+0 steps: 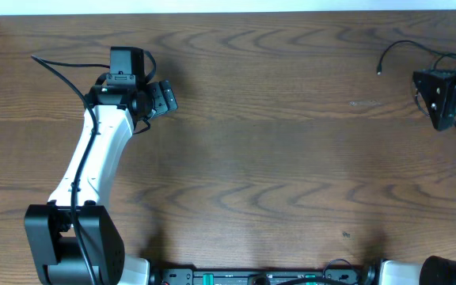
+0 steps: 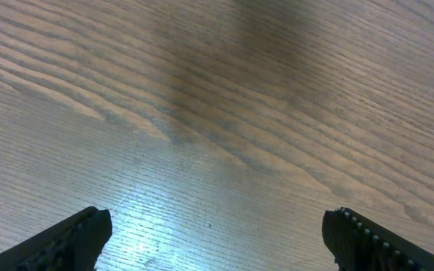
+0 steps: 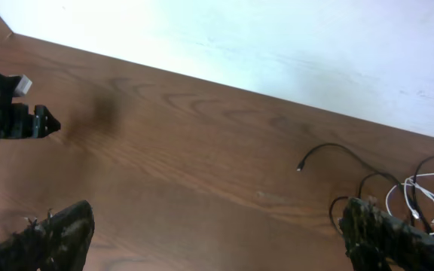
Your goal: Untangle cables
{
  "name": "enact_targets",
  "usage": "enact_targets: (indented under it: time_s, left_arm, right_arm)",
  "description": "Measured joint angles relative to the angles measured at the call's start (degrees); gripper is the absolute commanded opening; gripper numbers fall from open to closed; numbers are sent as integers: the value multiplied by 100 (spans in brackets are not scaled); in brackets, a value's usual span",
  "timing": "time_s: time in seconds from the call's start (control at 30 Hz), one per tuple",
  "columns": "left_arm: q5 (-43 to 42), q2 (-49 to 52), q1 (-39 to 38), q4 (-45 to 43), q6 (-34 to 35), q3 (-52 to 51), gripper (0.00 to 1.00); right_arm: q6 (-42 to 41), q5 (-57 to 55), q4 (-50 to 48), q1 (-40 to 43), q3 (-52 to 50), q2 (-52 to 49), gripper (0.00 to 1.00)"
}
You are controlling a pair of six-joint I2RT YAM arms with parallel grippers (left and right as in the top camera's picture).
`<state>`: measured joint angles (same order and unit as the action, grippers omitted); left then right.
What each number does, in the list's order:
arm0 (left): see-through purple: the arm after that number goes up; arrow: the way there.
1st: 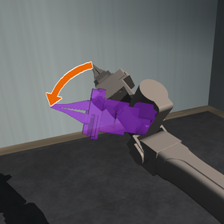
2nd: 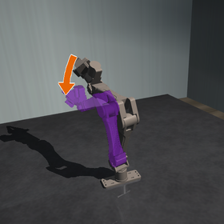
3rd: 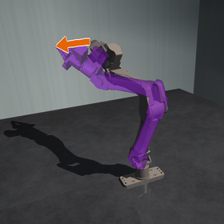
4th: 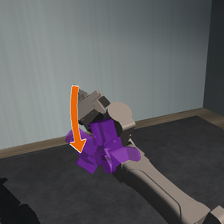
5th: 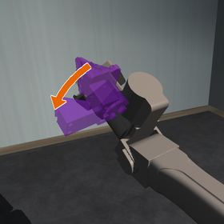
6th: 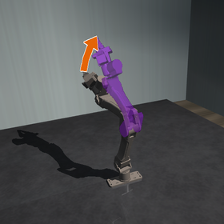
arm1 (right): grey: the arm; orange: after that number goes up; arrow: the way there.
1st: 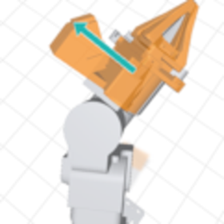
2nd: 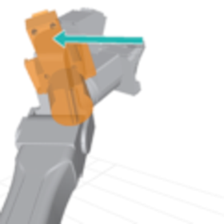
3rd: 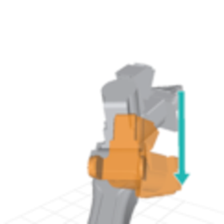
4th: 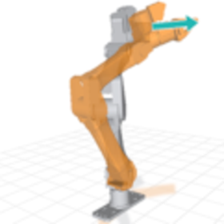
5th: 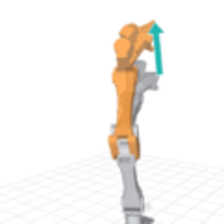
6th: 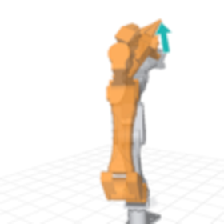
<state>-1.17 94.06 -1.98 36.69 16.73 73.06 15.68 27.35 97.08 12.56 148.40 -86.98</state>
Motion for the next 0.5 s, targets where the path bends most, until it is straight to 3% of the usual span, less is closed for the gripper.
enact_targets:
  time_s: [0.23,0.5]
  left_arm:
    - [0,0,0,-2,0,0,95]
    - [0,0,0,0,0,0,95]
  right_arm:
    - [7,-175,-225,-127,-223,155,99]
    - [44,-911,-2472,-1080,-2527,1128,99]
